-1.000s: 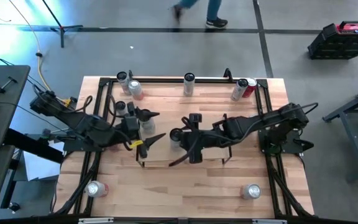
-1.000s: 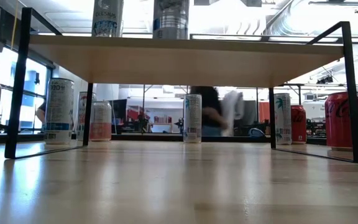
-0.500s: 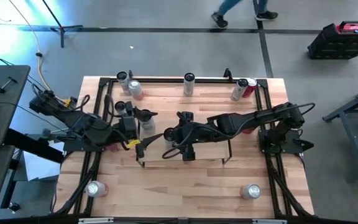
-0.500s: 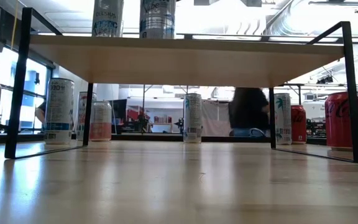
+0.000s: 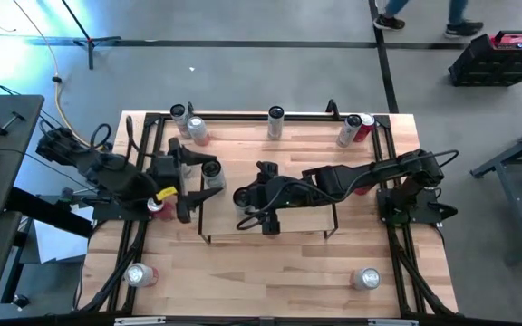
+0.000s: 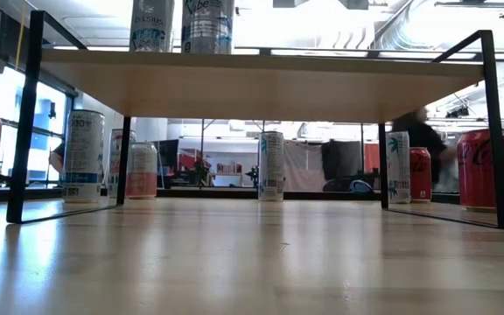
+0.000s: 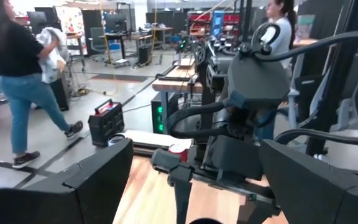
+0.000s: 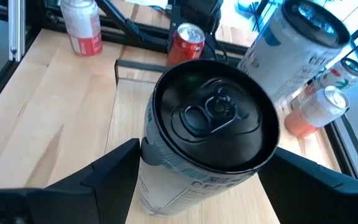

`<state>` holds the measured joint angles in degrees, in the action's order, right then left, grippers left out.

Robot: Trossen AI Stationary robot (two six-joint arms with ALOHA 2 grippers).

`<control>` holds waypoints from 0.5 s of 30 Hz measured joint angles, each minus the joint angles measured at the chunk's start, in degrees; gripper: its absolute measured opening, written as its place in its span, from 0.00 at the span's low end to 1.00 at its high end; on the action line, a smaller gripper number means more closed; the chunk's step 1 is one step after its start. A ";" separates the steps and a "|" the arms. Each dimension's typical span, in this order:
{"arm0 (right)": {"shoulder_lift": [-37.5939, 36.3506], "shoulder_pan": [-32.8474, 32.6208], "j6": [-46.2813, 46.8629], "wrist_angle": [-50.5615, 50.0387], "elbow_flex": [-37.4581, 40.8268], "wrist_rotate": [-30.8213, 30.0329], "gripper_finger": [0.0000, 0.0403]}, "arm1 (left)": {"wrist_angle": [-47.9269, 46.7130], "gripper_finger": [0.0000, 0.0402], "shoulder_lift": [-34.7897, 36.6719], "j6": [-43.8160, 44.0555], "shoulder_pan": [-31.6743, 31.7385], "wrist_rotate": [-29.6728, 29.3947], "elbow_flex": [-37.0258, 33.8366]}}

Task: Place canned beverage on shelf
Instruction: Put the bottom white blue soda can aligned with the other white blue soda can on the shelf

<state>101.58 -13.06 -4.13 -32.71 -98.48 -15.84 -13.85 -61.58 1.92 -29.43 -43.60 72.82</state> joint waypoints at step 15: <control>0.89 0.70 0.64 3.96 -0.02 0.08 0.73 | -0.91 0.85 -0.11 1.01 0.00 0.25 0.00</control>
<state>102.47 -12.36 -3.49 -28.74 -98.50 -15.76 -14.76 -61.69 2.93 -29.43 -43.35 72.82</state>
